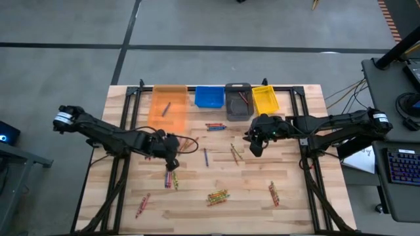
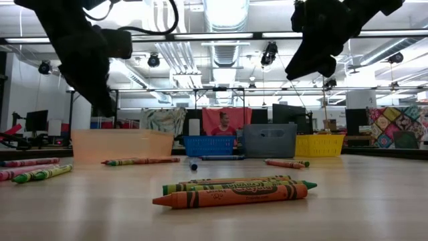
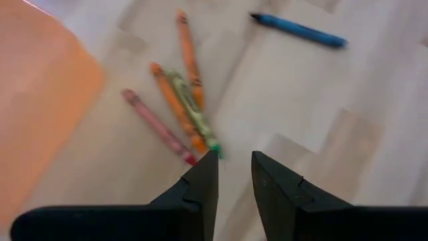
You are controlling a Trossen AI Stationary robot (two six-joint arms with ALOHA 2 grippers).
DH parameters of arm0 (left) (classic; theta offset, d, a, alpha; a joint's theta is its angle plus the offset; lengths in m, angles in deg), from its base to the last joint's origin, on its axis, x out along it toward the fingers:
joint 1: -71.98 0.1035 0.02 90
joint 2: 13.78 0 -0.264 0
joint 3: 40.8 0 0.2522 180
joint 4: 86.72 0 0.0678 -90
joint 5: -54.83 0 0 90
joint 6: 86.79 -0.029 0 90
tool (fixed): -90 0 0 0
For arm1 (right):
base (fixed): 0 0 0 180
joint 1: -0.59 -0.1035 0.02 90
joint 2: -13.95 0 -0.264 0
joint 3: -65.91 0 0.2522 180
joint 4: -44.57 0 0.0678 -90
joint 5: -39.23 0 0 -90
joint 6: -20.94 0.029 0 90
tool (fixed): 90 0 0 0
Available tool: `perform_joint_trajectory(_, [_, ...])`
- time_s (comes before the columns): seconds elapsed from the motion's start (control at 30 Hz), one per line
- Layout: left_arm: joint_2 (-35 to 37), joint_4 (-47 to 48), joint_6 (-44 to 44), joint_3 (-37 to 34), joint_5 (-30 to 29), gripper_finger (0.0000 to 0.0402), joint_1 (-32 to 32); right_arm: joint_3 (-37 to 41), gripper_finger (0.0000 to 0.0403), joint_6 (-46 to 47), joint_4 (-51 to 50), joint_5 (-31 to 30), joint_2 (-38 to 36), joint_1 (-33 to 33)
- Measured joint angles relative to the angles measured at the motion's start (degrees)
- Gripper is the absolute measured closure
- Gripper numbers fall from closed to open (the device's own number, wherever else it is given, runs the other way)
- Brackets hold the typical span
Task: Sort crayons
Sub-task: Put the green crayon into the blue bin
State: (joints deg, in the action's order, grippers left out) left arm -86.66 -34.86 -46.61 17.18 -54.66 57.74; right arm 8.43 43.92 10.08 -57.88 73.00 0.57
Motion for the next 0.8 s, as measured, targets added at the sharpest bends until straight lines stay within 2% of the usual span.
perform_joint_trajectory(0.13, [-0.8, 1.9, 0.6, 0.0, -3.1, 0.0318, 0.0, 0.0, 0.0298, 0.0, 0.0, -0.4, 0.0, 0.0])
perform_joint_trajectory(0.33, [-1.1, 4.2, -3.2, 0.0, -2.1, 0.0317, -0.2, 0.0, 0.0298, -0.3, 0.1, -0.6, 0.0, 0.0])
perform_joint_trajectory(0.47, [-1.1, 6.0, -2.6, 0.0, -1.1, 0.0317, -0.2, 0.0, 0.0298, -0.4, 0.1, -2.1, 0.0, 0.0])
perform_joint_trajectory(0.53, [-1.1, 10.1, 0.7, 0.0, 3.2, 0.0317, -0.2, 0.0, 0.0298, -0.4, 0.1, -2.1, 0.0, 0.0])
perform_joint_trajectory(0.63, [-1.1, 18.3, 10.3, 0.0, 8.9, 0.0317, -0.2, 0.0, 0.0298, -0.5, 0.1, -2.1, 0.0, 0.0])
perform_joint_trajectory(0.8, [-1.1, 26.8, 23.3, 0.0, 13.5, 0.0317, -0.2, 0.0, 0.0298, -1.1, 0.2, -2.2, 0.0, 0.0])
